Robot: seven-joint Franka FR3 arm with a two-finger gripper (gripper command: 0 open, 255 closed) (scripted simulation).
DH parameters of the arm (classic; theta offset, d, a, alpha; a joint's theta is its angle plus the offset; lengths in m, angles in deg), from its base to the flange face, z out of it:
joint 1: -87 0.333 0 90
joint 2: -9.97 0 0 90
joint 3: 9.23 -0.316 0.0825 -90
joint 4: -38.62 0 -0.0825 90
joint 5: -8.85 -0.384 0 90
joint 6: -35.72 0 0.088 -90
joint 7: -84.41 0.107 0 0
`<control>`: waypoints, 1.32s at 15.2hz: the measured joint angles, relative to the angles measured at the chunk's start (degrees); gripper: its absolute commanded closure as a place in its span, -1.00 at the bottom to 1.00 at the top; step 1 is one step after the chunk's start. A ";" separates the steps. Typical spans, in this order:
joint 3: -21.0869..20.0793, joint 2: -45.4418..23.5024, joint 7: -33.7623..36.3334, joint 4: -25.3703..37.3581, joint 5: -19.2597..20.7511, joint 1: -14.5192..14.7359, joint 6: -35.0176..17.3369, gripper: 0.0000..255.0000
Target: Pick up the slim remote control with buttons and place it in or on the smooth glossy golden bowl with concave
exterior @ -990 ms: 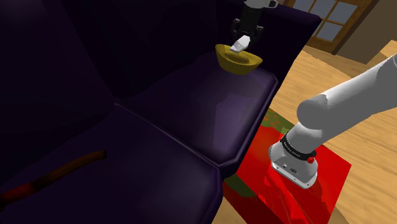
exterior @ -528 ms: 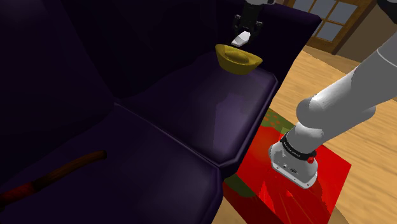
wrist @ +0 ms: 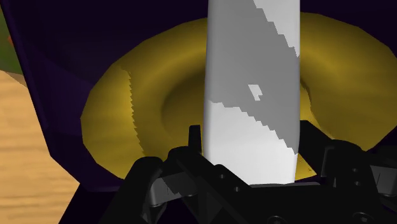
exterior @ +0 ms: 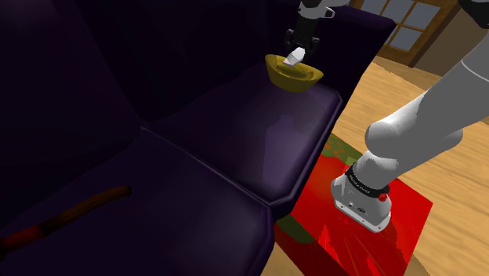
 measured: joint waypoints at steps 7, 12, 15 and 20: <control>-0.13 -1.25 0.36 -2.36 0.28 0.08 -3.59 1.00; -0.13 -1.30 0.36 -2.39 0.29 0.07 -3.68 -1.00; -0.13 -1.29 0.36 -2.38 0.29 0.07 -3.69 -1.00; -0.15 -0.54 0.32 0.67 0.12 0.10 0.06 -1.00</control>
